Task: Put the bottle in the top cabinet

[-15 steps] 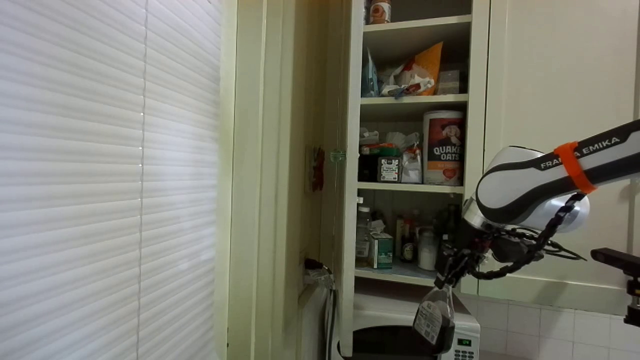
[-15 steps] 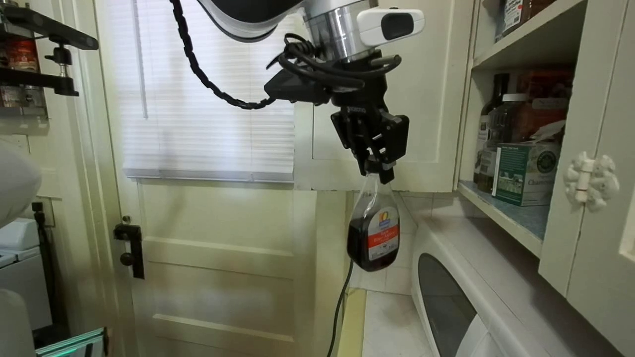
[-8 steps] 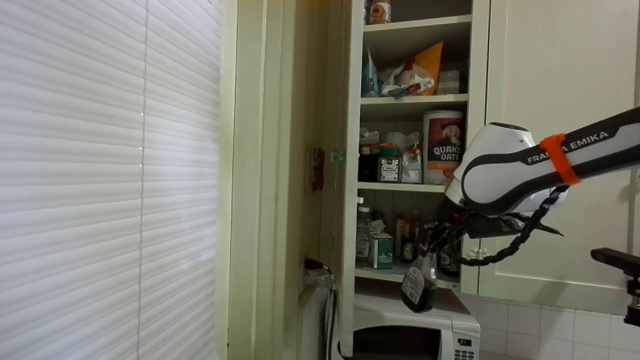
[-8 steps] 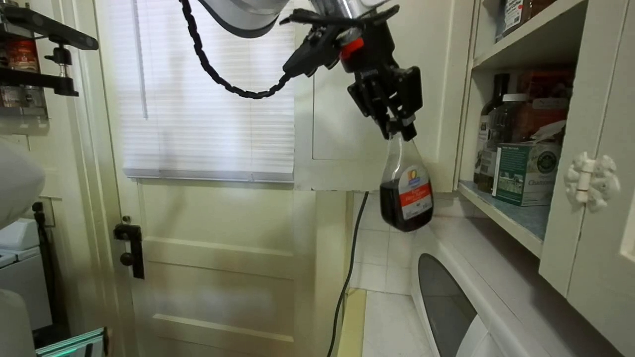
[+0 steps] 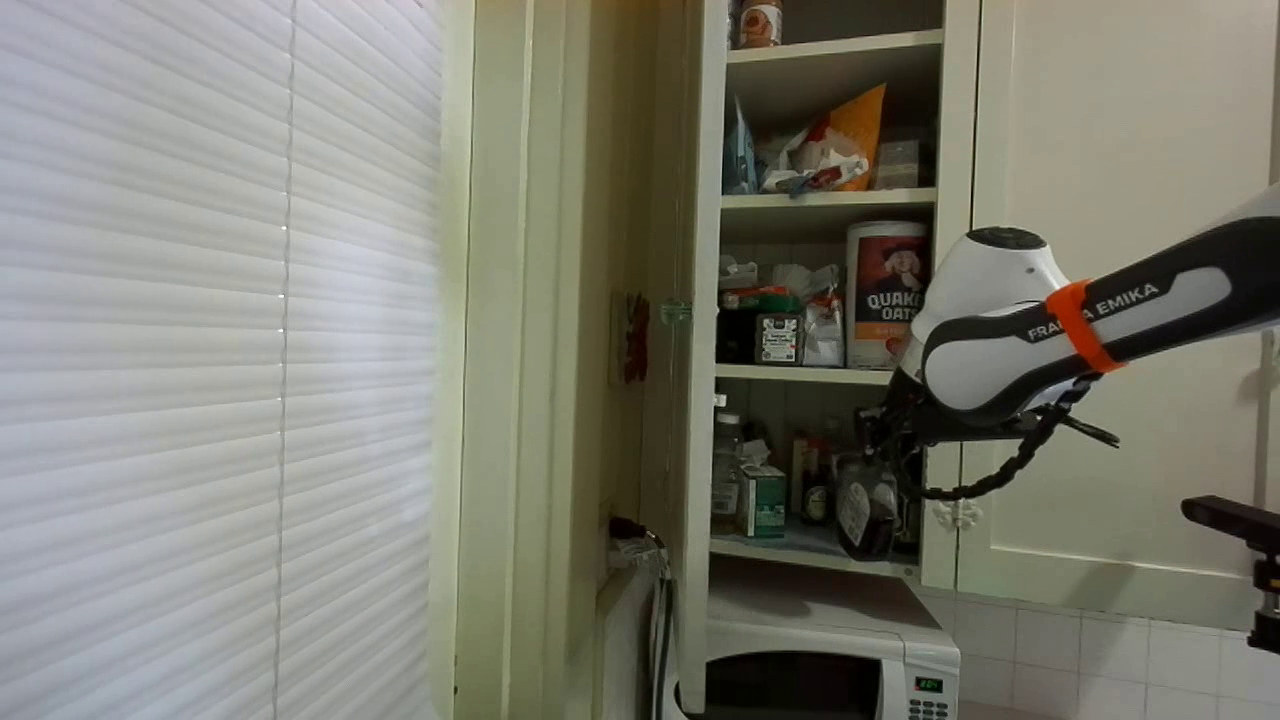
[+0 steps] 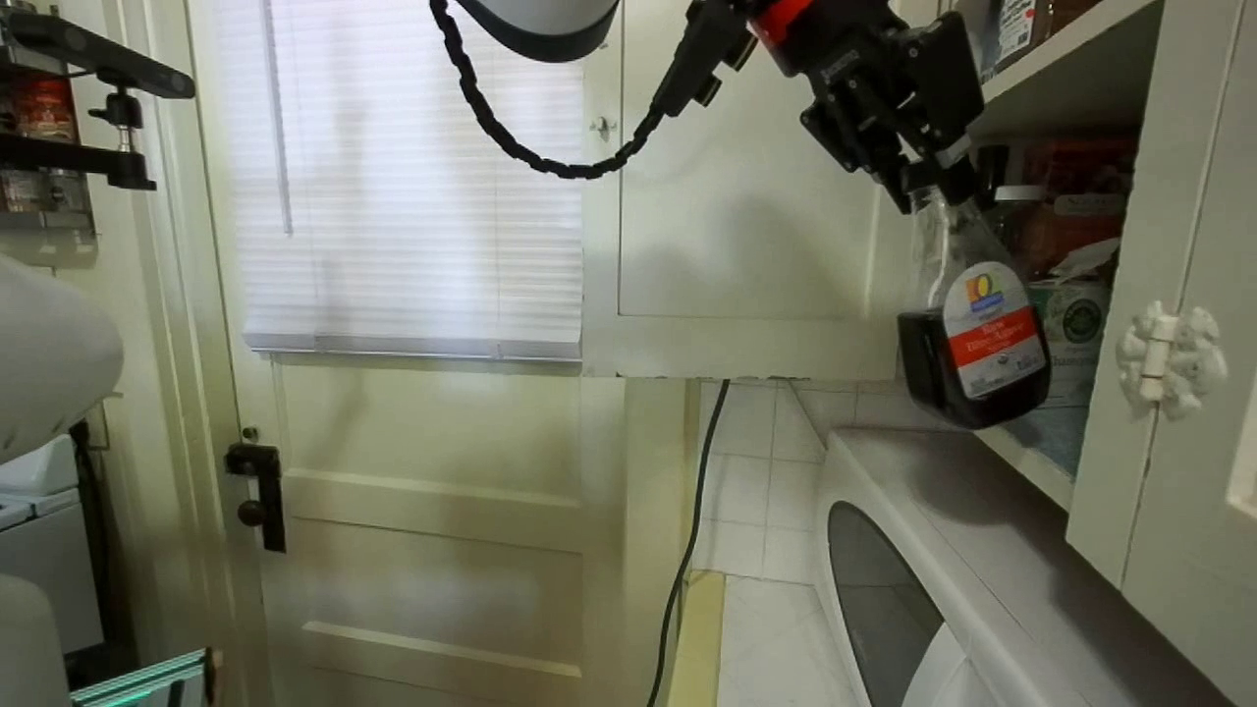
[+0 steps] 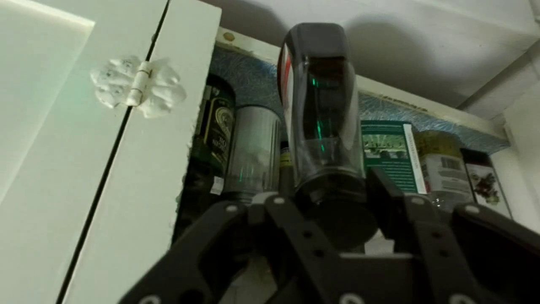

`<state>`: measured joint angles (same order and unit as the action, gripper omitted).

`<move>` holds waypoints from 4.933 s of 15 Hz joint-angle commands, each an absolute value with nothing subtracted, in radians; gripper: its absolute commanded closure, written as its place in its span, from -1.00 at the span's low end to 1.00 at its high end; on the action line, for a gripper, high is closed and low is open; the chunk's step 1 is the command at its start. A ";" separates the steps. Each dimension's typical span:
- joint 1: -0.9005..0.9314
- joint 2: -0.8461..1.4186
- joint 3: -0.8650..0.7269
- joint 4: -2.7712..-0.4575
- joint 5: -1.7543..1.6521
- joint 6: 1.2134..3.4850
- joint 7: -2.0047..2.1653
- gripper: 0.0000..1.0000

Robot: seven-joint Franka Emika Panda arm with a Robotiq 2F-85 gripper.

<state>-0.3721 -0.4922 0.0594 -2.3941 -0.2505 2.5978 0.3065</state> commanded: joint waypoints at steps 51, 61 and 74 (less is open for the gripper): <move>-0.429 -0.493 0.120 -2.491 -0.351 2.592 0.337 0.13; -0.374 -0.402 -0.008 -2.502 -0.357 2.726 0.317 1.00; -0.337 -0.231 -0.067 -2.497 -0.332 3.070 0.239 1.00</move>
